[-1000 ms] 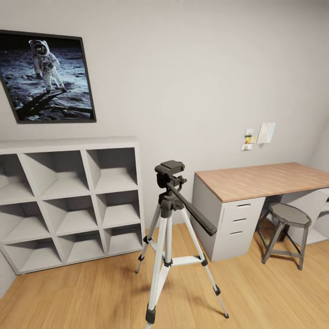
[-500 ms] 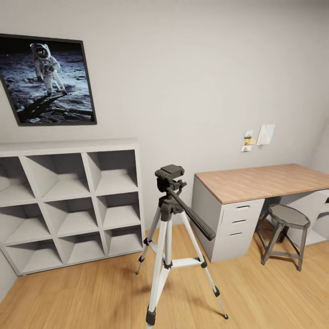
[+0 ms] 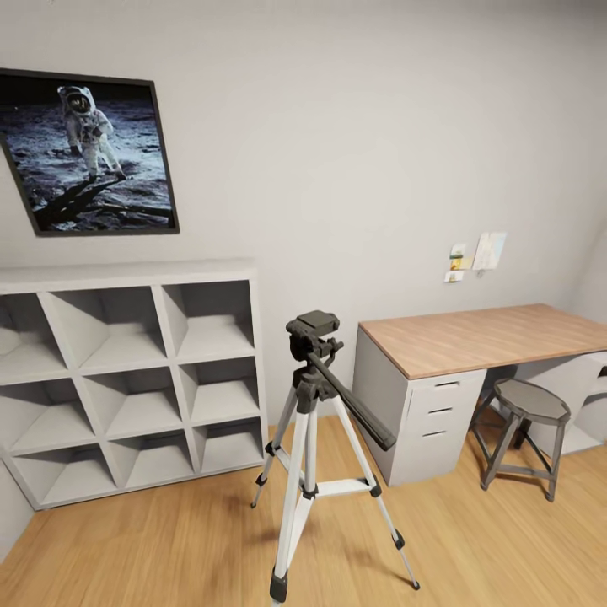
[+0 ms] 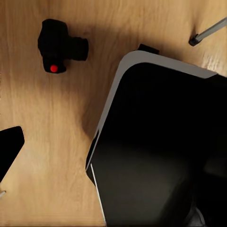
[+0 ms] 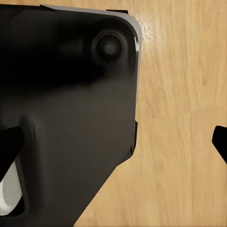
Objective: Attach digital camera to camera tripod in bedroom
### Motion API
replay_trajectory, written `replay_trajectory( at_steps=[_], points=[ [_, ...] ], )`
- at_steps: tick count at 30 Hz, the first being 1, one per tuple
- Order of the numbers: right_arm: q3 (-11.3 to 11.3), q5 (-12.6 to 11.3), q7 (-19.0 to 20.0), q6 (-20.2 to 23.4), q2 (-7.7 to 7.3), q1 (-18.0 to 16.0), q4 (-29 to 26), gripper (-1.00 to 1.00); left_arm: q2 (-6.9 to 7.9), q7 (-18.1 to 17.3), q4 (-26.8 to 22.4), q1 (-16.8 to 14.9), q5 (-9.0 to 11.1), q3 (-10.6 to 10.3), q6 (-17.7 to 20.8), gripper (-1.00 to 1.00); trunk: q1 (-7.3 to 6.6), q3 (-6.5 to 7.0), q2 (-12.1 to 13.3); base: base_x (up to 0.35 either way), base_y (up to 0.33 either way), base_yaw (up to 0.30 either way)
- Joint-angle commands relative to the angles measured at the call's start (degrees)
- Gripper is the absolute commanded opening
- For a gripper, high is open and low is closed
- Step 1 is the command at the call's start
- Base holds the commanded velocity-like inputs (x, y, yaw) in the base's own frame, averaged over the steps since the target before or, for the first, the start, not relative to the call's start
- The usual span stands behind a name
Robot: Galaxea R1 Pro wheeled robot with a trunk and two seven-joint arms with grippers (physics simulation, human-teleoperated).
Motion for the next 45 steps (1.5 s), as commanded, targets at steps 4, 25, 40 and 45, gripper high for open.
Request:
replay_trajectory(
  at_steps=[4, 25, 40, 45],
  points=[
    [0.0, 0.1, 0.0, -0.2, -0.01, 0.0, 0.0, 1.00, 0.02, 0.0, 1.1, 0.0, 0.3, 0.0, 0.1, 1.00, -0.88, 0.66, 1.6, 0.000, 0.000, 0.000],
    [0.0, 0.1, 0.0, -0.3, -0.16, 0.0, 0.0, 1.00, -0.01, -0.2, 2.2, 0.0, 0.1, -0.1, 0.1, 1.00, -5.49, 4.43, 10.0, 0.000, 0.000, 0.000],
    [0.0, 0.1, 0.0, -0.2, -0.13, 0.0, 0.0, 1.00, 0.36, -4.9, 2.3, 0.0, 0.4, -0.1, 0.2, 1.00, -8.78, 7.13, 16.0, 0.000, 0.000, 0.000],
    [0.0, 0.1, 0.0, -0.2, -0.18, 0.0, 0.0, 1.00, 0.34, -5.6, 2.4, 0.0, 0.5, -0.1, 0.2, 1.00, -9.88, 8.03, 18.0, 0.000, 0.000, 0.000]
  ],
)
